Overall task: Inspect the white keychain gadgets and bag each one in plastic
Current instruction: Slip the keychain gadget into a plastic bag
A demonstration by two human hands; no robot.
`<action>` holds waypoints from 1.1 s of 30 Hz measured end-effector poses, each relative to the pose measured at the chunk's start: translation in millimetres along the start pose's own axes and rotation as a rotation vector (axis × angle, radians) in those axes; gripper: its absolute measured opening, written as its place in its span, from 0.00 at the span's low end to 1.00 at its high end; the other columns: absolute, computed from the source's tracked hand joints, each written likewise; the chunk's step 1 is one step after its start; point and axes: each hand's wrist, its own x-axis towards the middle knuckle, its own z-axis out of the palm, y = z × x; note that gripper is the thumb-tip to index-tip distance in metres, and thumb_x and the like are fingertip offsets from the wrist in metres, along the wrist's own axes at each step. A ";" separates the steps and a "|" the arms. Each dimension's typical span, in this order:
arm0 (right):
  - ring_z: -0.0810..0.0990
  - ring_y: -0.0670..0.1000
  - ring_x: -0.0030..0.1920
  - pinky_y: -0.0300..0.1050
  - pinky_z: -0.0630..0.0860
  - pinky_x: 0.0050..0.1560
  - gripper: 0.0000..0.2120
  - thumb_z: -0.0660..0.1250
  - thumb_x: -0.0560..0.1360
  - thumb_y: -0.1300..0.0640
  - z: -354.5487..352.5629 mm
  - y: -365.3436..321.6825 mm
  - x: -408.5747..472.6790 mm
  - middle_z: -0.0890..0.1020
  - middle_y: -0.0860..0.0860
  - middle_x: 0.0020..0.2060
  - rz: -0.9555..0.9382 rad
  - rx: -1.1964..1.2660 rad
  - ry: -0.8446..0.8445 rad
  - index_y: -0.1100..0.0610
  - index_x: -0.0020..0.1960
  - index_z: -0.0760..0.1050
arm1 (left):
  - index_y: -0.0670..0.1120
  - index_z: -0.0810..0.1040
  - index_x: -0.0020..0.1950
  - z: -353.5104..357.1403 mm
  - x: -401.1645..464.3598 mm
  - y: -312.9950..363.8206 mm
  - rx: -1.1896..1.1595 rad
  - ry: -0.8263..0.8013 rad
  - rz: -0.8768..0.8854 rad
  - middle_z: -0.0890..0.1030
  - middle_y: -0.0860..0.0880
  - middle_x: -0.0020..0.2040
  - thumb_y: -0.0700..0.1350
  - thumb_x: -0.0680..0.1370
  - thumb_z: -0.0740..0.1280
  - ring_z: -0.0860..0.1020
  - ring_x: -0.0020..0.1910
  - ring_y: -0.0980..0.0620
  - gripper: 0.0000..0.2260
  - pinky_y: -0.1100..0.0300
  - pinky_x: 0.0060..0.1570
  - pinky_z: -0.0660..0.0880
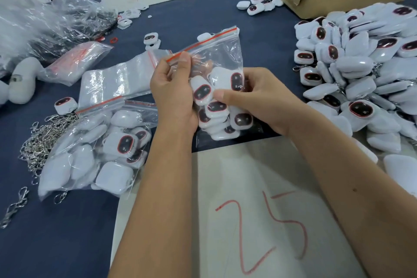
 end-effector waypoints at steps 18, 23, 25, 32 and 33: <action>0.80 0.55 0.38 0.51 0.77 0.44 0.22 0.60 0.86 0.47 163.3 -74.2 7.4 0.82 0.53 0.34 -0.005 0.043 -0.040 0.55 0.37 0.74 | 0.47 0.80 0.54 -85.8 2.2 147.2 1.421 0.223 0.098 0.83 0.48 0.47 0.57 0.71 0.79 0.81 0.46 0.45 0.19 0.50 0.51 0.78; 0.67 0.50 0.30 0.46 0.61 0.30 0.18 0.63 0.80 0.54 169.0 -80.0 17.0 0.68 0.47 0.31 -0.185 -0.795 -0.033 0.49 0.34 0.60 | 0.42 0.82 0.55 -81.5 8.5 117.1 1.336 0.116 -0.073 0.84 0.37 0.52 0.50 0.77 0.73 0.82 0.53 0.34 0.13 0.39 0.57 0.79; 0.68 0.50 0.30 0.45 0.60 0.29 0.17 0.64 0.77 0.54 157.3 -70.5 21.8 0.70 0.48 0.31 -0.150 -0.742 -0.015 0.50 0.33 0.62 | 0.43 0.84 0.49 -77.3 11.2 101.6 1.359 0.076 -0.122 0.84 0.38 0.48 0.49 0.77 0.71 0.82 0.53 0.35 0.10 0.39 0.58 0.79; 0.69 0.57 0.62 0.48 0.73 0.45 0.15 0.64 0.75 0.66 125.3 -31.0 58.2 0.74 0.51 0.56 -0.189 -1.084 0.228 0.56 0.59 0.71 | 0.45 0.86 0.49 -76.7 13.2 89.3 1.417 0.244 0.119 0.85 0.43 0.47 0.46 0.77 0.70 0.80 0.48 0.40 0.07 0.55 0.48 0.72; 0.67 0.59 0.69 0.51 0.75 0.53 0.21 0.63 0.74 0.67 121.4 -27.7 65.7 0.73 0.52 0.64 -0.205 -1.115 0.188 0.57 0.66 0.69 | 0.46 0.86 0.50 -73.7 14.2 89.7 1.389 0.263 0.170 0.85 0.43 0.47 0.45 0.77 0.70 0.81 0.48 0.41 0.06 0.56 0.47 0.72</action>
